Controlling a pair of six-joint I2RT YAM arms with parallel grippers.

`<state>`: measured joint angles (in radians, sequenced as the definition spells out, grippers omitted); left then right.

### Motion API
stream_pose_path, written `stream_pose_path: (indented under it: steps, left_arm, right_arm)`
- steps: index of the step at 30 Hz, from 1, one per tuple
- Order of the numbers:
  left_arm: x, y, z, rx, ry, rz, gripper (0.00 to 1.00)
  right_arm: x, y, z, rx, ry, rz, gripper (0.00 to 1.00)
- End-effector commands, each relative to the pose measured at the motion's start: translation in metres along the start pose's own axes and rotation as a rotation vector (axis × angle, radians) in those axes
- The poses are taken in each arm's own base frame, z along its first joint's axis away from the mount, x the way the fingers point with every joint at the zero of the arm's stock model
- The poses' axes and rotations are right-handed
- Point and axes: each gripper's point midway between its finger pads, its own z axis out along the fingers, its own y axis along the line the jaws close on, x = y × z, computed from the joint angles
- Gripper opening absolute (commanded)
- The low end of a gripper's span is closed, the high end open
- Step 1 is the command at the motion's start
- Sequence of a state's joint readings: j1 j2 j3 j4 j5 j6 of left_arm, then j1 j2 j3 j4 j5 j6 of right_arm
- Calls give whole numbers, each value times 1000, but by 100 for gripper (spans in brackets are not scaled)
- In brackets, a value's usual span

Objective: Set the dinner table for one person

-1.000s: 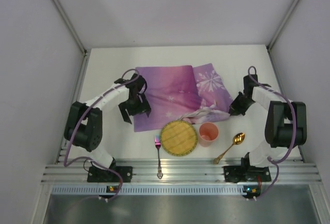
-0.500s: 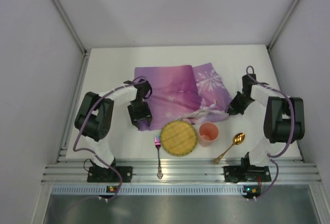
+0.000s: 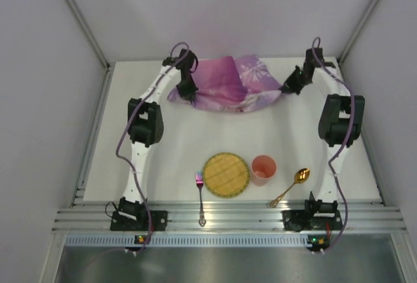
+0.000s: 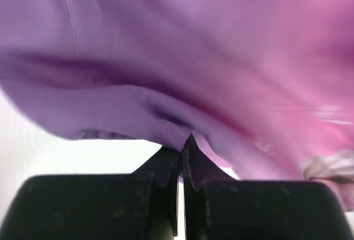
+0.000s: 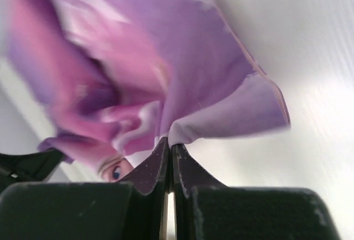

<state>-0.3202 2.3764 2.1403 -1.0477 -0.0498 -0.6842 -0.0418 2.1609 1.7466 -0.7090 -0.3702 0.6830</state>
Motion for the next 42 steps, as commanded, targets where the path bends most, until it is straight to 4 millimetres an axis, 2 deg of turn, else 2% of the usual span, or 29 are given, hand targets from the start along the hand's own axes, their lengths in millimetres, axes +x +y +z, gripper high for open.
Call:
stream_pose_path:
  steps: [1,2,3,4,5,6,7,8,9,10,11,12,14,15,17,18,21,22,23,26,31,34,35,36,37,38,39,40,42]
  left_arm:
    - [-92,-35,-85,179,-244,-57,0]
    - [-111,-45,-124,250,-341,-71,0]
    - [-119,-48,-148,290,-396,-75,0]
    - [-124,-46,-172,304,-459,-78,0]
    - [-138,-48,-255,423,-638,-93,0]
    - [-123,-34,-236,373,-609,-92,0]
    - [-122,-20,-254,353,-671,-106,0]
    - [-114,-6,-295,377,-745,-123,0]
    - [-102,8,-276,320,-716,-117,0]
    - [-94,16,-272,295,-714,-94,0]
    - [-84,24,-275,290,-712,-85,0]
    - [-66,35,-239,239,-638,-65,0]
    - [-40,46,-218,229,-569,-56,0]
    - [-20,54,-185,209,-508,-53,0]
    - [4,64,-159,198,-447,-53,0]
    - [26,78,-131,151,-382,-46,0]
    - [64,104,-85,64,-263,-27,0]
    - [73,110,-75,43,-231,-27,0]
    - [89,120,-60,11,-183,-22,0]
    - [111,134,-52,-20,-130,-39,0]
    - [120,146,-70,-23,-162,-60,0]
    - [123,153,-67,-50,-159,-46,0]
    - [119,154,-68,-63,-166,-45,0]
    - [120,157,-69,-82,-153,-47,2]
    - [119,158,-68,-99,-143,-45,11]
    - [113,154,-75,-94,-155,-48,36]
    - [113,154,-78,-97,-148,-52,63]
    - [110,152,-86,-84,-163,-57,98]
    - [100,145,-99,-50,-203,-69,98]
  right_arm:
    - [-67,129,-89,-337,-198,-117,0]
    - [-76,149,-117,-389,-253,-141,0]
    - [-87,176,-160,-458,-343,-191,0]
    - [-85,191,-208,-500,-429,-226,0]
    - [-83,196,-238,-511,-492,-263,0]
    - [-77,185,-242,-480,-512,-266,0]
    - [-62,184,-295,-478,-627,-290,0]
    - [-54,173,-300,-441,-646,-309,0]
    - [-39,142,-273,-351,-570,-275,0]
    - [-23,130,-281,-327,-582,-276,0]
    - [-12,114,-266,-293,-551,-272,0]
    - [7,75,-216,-223,-454,-237,0]
    - [31,44,-183,-194,-381,-215,0]
    - [52,8,-141,-145,-306,-186,0]
    - [74,-29,-109,-67,-231,-146,0]
    - [94,-53,-87,-40,-165,-129,0]
    - [125,-100,-56,73,-58,-102,0]
    - [131,-109,-51,95,-35,-101,0]
    - [135,-114,-49,104,-22,-109,0]
    - [148,-124,-54,123,2,-110,0]
    - [161,-109,-78,61,23,-151,0]
    - [167,-104,-94,53,37,-176,48]
    - [168,-103,-98,52,36,-186,90]
    - [167,-101,-106,59,34,-192,99]
    - [165,-98,-114,54,11,-217,100]
    - [165,-97,-122,63,9,-227,100]
    - [154,-90,-132,72,-38,-244,100]
    - [148,-85,-142,71,-78,-262,100]
    - [132,-73,-160,72,-159,-279,100]
